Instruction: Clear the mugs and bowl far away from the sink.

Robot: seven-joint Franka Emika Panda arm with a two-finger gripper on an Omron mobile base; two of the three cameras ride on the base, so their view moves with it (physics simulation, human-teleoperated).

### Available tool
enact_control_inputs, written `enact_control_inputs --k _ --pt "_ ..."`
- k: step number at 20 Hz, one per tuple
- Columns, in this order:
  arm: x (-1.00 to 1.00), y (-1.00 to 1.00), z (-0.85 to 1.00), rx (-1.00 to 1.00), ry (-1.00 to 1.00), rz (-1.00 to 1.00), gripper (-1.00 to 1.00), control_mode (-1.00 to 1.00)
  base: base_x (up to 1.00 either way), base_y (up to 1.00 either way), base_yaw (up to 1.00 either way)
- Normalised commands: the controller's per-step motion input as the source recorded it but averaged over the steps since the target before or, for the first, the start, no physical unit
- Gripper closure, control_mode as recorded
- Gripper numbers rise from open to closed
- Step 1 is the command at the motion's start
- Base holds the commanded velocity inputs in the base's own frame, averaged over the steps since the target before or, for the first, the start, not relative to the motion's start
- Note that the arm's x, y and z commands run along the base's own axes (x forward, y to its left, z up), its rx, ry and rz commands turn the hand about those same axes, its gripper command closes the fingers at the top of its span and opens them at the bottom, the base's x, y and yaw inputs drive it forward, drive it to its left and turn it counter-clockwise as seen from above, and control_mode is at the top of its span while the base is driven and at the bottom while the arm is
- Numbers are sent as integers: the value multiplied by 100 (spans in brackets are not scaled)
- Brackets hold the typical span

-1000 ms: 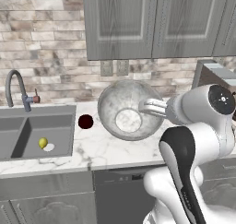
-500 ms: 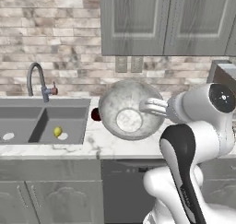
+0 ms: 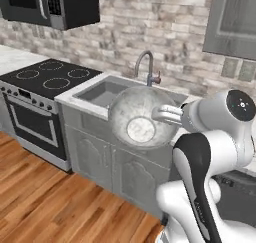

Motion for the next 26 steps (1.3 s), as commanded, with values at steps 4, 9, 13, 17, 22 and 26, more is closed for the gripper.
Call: enact_control_inputs --k 4,9,13,17,22,26 --pt "0 0 0 0 0 0 100 100 -11 0 99" --pt "0 0 0 0 0 0 100 100 -6 0 100" --pt "0 0 0 0 0 0 100 100 -4 0 100" --pt "0 0 0 0 0 0 100 100 -3 0 100" --pt "0 0 0 0 0 0 100 100 2 0 97" --pt "0 0 0 0 0 0 100 100 81 -2 66"
